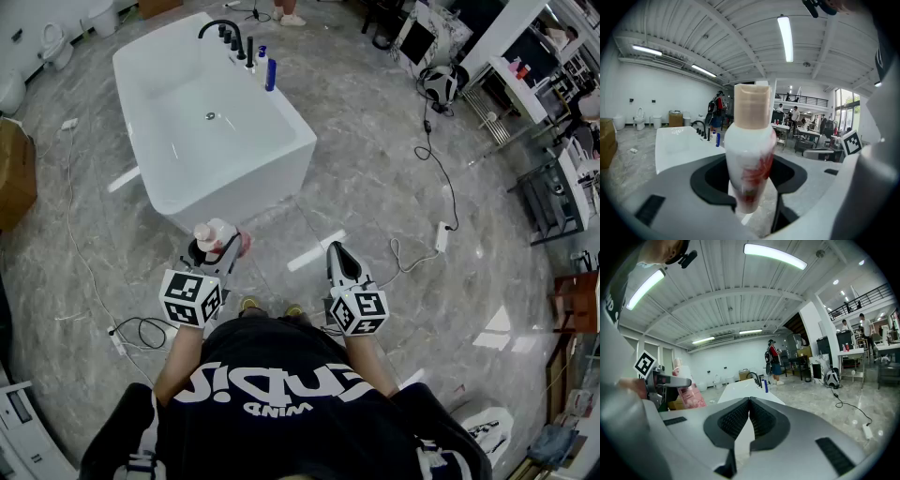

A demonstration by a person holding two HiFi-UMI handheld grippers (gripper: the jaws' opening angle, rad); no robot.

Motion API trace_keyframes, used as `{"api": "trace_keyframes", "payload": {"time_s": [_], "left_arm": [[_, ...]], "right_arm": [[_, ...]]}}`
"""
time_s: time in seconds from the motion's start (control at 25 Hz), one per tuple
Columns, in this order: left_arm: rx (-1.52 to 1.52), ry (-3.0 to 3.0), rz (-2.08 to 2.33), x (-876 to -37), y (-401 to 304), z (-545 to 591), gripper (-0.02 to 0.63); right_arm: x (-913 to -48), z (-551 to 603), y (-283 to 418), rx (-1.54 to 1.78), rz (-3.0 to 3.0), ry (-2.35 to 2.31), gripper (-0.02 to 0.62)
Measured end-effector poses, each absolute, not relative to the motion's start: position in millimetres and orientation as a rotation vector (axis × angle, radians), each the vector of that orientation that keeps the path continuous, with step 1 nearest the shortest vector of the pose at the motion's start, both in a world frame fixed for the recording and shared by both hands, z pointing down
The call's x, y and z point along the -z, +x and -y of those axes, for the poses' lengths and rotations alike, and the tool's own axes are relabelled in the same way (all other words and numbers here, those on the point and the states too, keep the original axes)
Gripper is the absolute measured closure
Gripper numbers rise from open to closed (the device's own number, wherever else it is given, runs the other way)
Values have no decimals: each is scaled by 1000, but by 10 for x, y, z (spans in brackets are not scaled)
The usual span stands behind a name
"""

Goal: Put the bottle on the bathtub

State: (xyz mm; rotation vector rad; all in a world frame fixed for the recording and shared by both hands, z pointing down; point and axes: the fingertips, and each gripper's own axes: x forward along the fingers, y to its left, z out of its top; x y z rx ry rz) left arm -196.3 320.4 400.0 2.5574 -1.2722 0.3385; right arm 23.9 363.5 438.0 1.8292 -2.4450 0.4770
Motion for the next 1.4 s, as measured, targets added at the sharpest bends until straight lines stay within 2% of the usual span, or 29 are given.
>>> {"api": "trace_keyframes", "payload": {"time_s": [0.72, 1.4], "left_arm": [[-358, 2617, 1122, -4197, -2026, -2771, 379], [-381, 2595, 1164, -4226, -1385, -1212, 379]], "right_arm": [[-4423, -3214, -13, -464, 2401, 1899, 571], [-4424, -1534, 669, -492, 2482, 1867, 571]]}}
